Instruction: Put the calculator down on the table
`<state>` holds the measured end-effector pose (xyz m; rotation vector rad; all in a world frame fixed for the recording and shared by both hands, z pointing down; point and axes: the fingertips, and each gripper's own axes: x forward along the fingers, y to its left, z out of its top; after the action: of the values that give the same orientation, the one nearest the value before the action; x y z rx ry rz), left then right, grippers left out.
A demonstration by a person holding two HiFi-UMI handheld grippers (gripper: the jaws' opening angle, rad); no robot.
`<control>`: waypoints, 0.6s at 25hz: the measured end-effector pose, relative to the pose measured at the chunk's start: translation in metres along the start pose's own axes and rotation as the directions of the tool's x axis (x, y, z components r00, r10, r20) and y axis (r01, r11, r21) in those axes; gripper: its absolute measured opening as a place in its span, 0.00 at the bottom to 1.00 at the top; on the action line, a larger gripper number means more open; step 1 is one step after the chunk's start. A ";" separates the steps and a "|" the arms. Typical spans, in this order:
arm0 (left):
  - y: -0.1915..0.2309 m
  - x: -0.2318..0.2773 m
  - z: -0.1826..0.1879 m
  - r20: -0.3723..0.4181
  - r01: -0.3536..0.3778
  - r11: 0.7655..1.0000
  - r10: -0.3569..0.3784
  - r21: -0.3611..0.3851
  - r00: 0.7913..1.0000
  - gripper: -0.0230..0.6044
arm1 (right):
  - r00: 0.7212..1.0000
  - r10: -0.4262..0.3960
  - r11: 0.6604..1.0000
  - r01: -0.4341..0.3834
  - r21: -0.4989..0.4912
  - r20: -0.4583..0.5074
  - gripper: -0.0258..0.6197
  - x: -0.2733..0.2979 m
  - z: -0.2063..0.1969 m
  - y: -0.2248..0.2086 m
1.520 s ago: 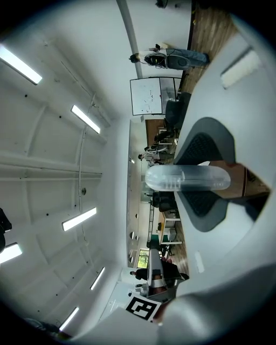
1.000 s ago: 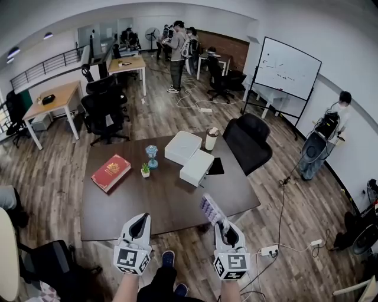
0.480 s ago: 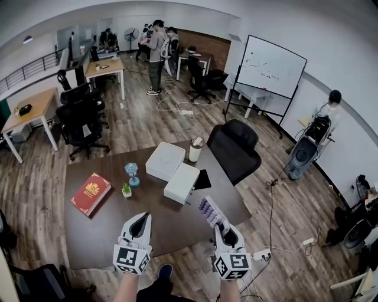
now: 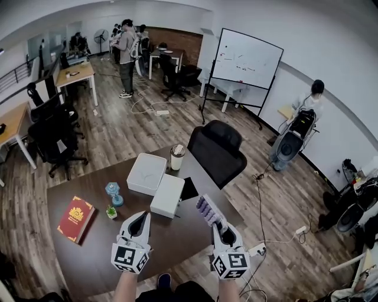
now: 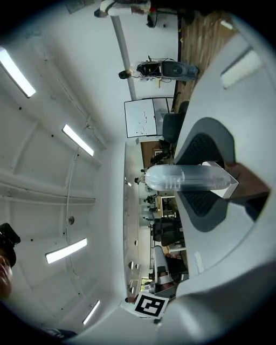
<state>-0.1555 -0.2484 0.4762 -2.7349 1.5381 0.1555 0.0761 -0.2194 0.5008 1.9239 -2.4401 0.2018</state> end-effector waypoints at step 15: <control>0.006 0.106 -0.005 0.007 0.008 1.000 -0.008 0.018 1.000 0.03 | 1.000 -0.025 1.000 0.026 0.012 -0.003 0.22 0.070 0.008 -0.066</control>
<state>-0.1051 -0.3420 0.4724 -2.7232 1.5189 0.1506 0.1240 -0.3035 0.5057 1.9572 -2.4171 0.2186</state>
